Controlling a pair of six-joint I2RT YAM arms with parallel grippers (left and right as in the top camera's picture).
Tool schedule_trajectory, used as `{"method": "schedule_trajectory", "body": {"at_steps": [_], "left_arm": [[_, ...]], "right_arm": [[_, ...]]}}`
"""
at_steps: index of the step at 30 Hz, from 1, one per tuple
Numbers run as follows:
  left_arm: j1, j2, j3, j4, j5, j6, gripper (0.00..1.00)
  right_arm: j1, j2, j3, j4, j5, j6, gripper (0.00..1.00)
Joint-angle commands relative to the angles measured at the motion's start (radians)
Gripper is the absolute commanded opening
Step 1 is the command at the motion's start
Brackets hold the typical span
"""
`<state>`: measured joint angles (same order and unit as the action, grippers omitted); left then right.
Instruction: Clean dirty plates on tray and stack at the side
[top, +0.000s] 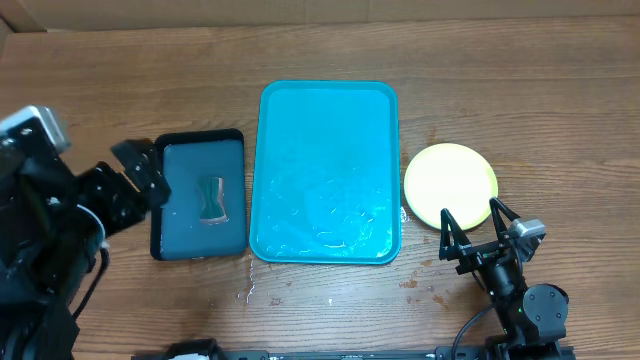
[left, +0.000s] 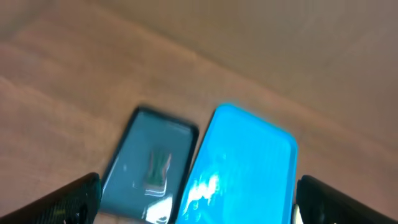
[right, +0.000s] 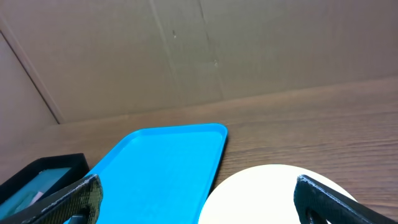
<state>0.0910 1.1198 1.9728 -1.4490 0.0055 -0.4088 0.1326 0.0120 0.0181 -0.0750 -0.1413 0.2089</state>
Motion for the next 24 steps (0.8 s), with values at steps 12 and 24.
{"method": "schedule_trajectory", "body": {"at_steps": [12,24], "left_arm": [[-0.059,-0.625,-1.136,0.968,0.051,0.004,1.0],[-0.079,-1.117,-1.799,1.27,0.061,0.026,1.0]], "right_arm": [[-0.001,-0.005,-0.01,0.004,0.01,0.0,1.0],[-0.001,-0.005,-0.01,0.004,0.01,0.0,1.0]]}}
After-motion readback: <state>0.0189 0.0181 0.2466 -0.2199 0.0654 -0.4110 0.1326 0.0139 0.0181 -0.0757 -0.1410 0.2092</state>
